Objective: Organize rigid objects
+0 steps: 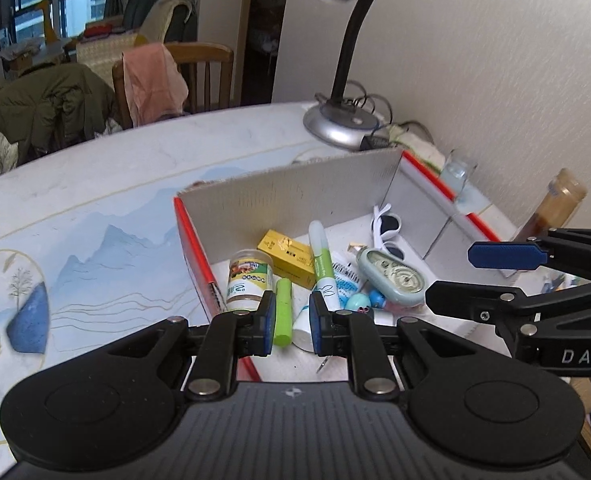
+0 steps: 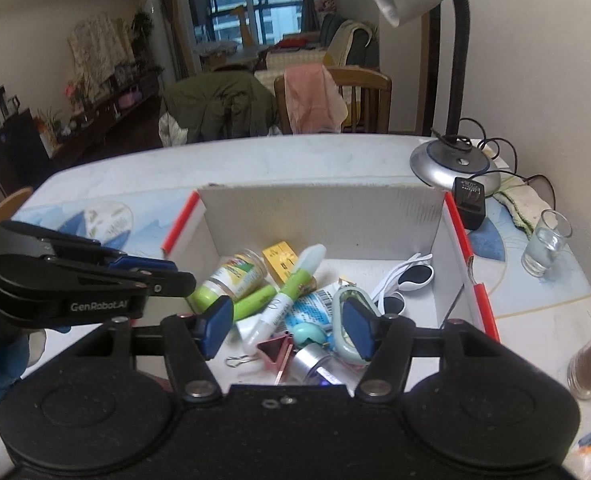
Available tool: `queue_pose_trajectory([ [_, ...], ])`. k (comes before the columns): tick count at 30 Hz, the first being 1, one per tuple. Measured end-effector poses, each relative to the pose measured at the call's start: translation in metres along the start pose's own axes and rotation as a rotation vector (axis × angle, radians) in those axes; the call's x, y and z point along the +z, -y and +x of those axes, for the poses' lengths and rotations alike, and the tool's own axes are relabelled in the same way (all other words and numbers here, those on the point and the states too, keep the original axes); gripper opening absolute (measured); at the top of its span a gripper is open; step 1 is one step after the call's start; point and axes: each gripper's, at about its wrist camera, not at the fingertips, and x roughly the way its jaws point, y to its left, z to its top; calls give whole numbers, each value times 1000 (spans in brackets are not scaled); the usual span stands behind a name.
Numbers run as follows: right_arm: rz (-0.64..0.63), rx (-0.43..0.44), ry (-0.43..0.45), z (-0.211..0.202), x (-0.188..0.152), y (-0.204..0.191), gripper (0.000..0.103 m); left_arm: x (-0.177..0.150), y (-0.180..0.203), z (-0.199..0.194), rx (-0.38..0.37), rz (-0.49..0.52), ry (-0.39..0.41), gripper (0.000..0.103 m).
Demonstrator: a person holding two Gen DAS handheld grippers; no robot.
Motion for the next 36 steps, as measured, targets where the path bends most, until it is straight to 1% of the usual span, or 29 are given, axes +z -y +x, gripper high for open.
queue_pose_trajectory([
  [2,9,-4,19,-10,-2,-5,63,-3,-1,-11,-31,6,14,17],
  [6,42,1,50,-26,-7,-12,67,-12,0,-35,-32,37,52,17],
  [8,52,1,62,-33,-10,-15,70,-16,0,-45,-28,50,70,21],
  [9,57,-1,70,-37,-12,-17,72,-18,-1,-51,-26,51,79,33],
  [10,62,-1,79,-41,-14,-20,73,-20,-2,-57,-26,55,93,54],
  [12,76,-1,100,-49,-18,-24,80,-26,-2,-70,-7,61,130,81],
  [14,99,5,124,-57,-21,-26,85,-31,-3,-80,1,67,156,81],
  [16,116,10,141,-65,-25,-29,88,-34,-4,-87,3,65,159,81],
  [18,128,9,159,-72,-30,-33,96,-38,-6,-93,0,61,166,82],
  [20,138,12,177,-79,-33,-36,98,-41,-8,-97,-3,55,169,82],
  [21,142,13,184,-81,-35,-38,101,-43,-8,-100,-5,56,170,83],
  [22,146,9,188,-84,-36,-39,102,-44,-8,-102,-4,57,172,87],
  [24,152,10,196,-87,-39,-43,103,-47,-8,-106,-6,61,176,88],
  [26,157,5,203,-90,-42,-46,103,-50,-8,-109,-9,62,181,91],
  [27,160,2,205,-91,-43,-48,103,-51,-8,-110,-12,62,182,99],
  [28,165,5,210,-92,-44,-49,103,-53,-8,-111,-16,60,187,103],
  [31,171,4,224,-96,-48,-52,103,-58,-9,-118,-44,58,204,103],
  [36,182,1,224,-99,-52,-56,103,-62,-6,-125,-46,71,228,103],
])
